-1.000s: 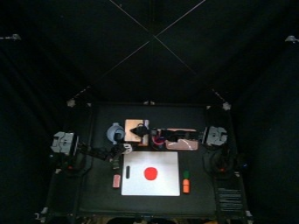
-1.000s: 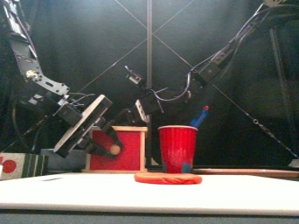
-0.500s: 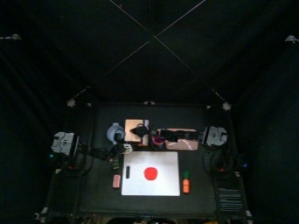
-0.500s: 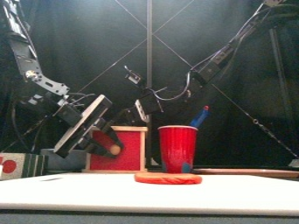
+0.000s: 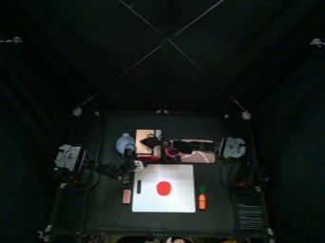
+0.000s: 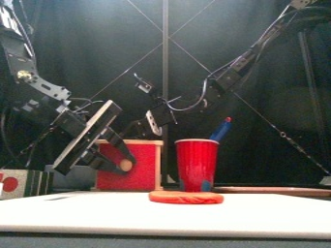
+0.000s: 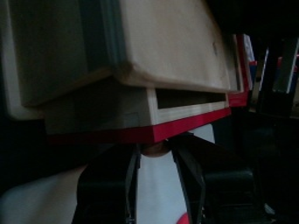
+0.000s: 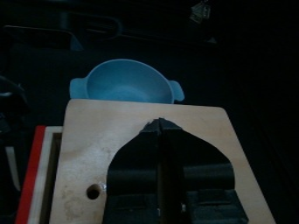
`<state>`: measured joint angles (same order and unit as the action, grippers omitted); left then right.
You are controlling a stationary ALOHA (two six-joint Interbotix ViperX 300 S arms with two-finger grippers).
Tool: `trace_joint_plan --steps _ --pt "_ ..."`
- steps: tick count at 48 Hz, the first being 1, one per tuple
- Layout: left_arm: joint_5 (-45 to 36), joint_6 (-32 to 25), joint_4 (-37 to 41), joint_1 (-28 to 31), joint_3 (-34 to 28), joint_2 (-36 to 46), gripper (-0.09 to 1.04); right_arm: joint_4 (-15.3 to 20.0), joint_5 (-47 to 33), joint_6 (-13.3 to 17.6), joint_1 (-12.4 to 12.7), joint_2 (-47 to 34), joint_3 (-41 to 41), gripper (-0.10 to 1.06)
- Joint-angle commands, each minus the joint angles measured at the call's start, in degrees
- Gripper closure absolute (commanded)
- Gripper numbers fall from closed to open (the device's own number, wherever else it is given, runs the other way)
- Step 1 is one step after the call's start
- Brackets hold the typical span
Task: Get the cutter from the drawer then cut the dough then place the extra dough in the bowl
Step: Open the drawer
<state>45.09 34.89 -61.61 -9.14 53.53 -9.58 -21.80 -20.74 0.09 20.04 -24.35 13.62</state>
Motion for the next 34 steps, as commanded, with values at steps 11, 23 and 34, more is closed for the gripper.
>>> trace_joint_plan --steps 11,23,34 --pt "-0.3 -0.1 -0.8 -3.6 -0.7 1.0 0.36 0.1 1.6 -0.2 0.1 -0.5 -0.4 1.01" --pt "-0.3 0.0 -1.9 -6.0 -0.8 1.8 0.36 0.1 2.0 -0.2 0.1 -0.5 -0.4 1.01" --pt "-1.6 0.0 -2.4 -7.6 -0.7 2.0 0.36 0.1 2.0 -0.2 0.1 -0.5 -0.4 1.01"
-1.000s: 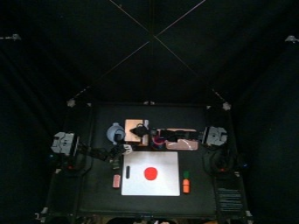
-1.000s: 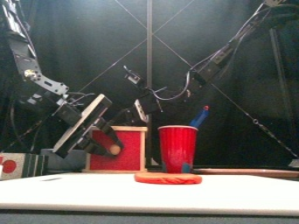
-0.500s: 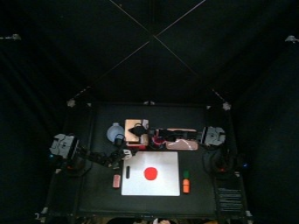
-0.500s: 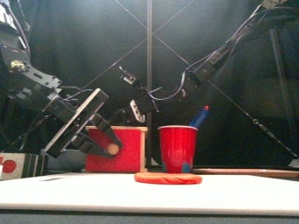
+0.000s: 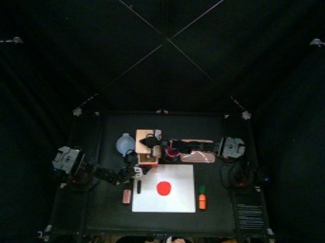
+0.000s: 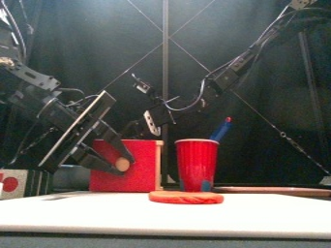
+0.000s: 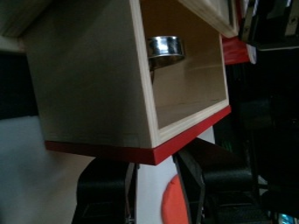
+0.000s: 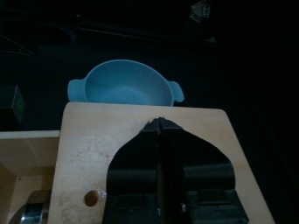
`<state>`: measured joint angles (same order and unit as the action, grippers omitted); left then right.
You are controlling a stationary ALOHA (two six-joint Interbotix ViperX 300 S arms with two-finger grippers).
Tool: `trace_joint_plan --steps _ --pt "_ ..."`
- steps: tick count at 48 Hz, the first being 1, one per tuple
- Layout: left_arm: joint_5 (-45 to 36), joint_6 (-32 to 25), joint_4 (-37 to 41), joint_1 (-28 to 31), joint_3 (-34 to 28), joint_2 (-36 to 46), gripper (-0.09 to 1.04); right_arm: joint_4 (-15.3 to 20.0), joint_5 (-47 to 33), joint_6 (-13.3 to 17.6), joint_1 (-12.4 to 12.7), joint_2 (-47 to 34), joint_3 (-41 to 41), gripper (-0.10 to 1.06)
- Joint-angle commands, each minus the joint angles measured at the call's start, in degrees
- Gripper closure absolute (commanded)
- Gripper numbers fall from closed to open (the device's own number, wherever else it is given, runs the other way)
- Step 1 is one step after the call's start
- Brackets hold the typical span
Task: Get the cutter from the drawer then cut the dough then place the extra dough in the bowl
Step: Open the drawer
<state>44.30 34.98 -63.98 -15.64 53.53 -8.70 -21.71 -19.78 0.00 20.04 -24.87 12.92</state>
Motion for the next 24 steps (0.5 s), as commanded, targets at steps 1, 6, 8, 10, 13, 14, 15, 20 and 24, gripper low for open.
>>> trace_joint_plan --steps 1,6,8,10,13,14,15,20,24 --pt "-1.1 -0.2 0.0 -1.2 -0.8 1.1 0.36 0.0 1.1 -0.1 0.1 0.0 0.3 1.01" --pt "-1.5 -0.2 0.0 -1.7 -0.7 1.4 0.36 0.0 1.1 -0.1 0.1 0.0 0.3 1.01" --pt "-1.5 -0.2 0.0 -1.9 -0.8 1.5 0.36 0.0 1.1 -0.1 0.1 0.0 0.3 1.01" --pt "-1.5 -0.1 0.0 -2.1 -0.8 1.5 0.36 0.0 1.1 -0.1 0.1 0.0 0.3 1.01" --pt "-1.5 -0.1 0.0 -2.2 -0.8 1.4 0.36 0.0 1.1 -0.1 0.1 0.0 0.3 1.01" --pt "-1.5 -0.1 0.0 -2.3 -0.8 1.5 0.36 0.0 1.1 -0.1 0.1 0.0 0.3 1.01" --pt "-1.5 -0.1 0.0 -2.4 -0.8 1.5 0.36 0.0 1.1 -0.1 0.1 0.0 0.3 1.01" --pt "-1.6 -0.2 0.0 -2.5 -0.7 1.4 0.36 0.0 1.1 -0.1 0.1 0.0 0.2 1.01" --pt "-1.6 -0.2 0.0 -2.5 -0.4 1.2 0.36 0.0 1.1 -0.1 0.1 0.0 0.3 1.01"
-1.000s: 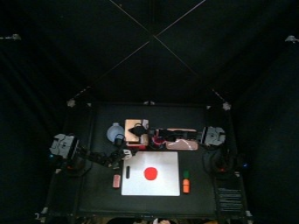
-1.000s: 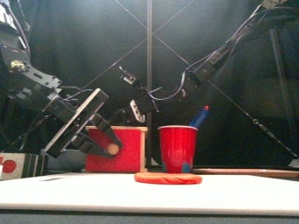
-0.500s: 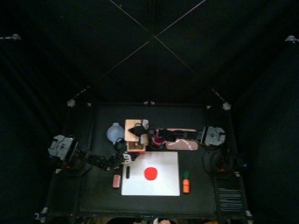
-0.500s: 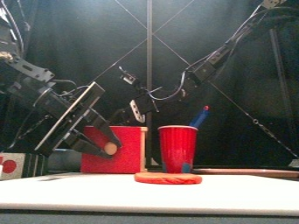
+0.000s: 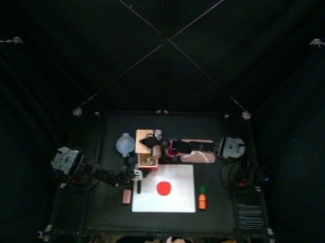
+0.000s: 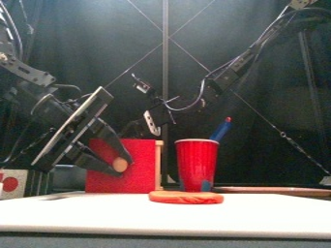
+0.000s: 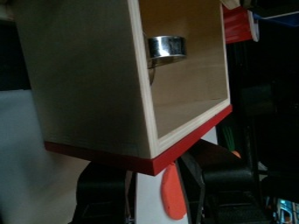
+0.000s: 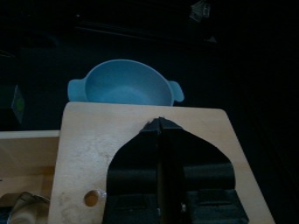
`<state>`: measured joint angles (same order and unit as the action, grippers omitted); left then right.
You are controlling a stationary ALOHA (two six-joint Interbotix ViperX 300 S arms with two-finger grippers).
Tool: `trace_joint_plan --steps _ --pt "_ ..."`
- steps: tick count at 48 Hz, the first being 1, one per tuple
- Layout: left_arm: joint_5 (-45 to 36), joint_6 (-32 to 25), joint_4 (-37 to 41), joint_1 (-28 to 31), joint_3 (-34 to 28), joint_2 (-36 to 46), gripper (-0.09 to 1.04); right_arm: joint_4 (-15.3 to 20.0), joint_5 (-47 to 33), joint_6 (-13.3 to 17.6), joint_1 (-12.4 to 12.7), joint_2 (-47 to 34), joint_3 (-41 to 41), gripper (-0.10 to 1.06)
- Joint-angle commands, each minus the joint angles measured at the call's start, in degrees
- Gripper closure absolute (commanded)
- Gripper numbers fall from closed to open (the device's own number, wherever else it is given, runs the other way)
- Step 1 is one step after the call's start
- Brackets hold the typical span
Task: Get the cutter from the drawer then cut the dough then place the extra dough in the bowl
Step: Open the drawer
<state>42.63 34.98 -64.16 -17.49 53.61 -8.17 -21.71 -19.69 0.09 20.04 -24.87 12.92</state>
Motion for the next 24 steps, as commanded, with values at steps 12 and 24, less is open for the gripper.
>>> trace_joint_plan --steps 12,24 --pt "0.1 -0.4 -0.2 -0.3 -0.4 0.4 0.30 -0.3 1.1 -0.2 0.0 0.0 0.3 1.01" --pt "0.1 -0.4 0.0 -0.3 -0.4 0.5 0.12 -0.1 1.4 -0.2 -0.1 0.0 0.0 1.01"
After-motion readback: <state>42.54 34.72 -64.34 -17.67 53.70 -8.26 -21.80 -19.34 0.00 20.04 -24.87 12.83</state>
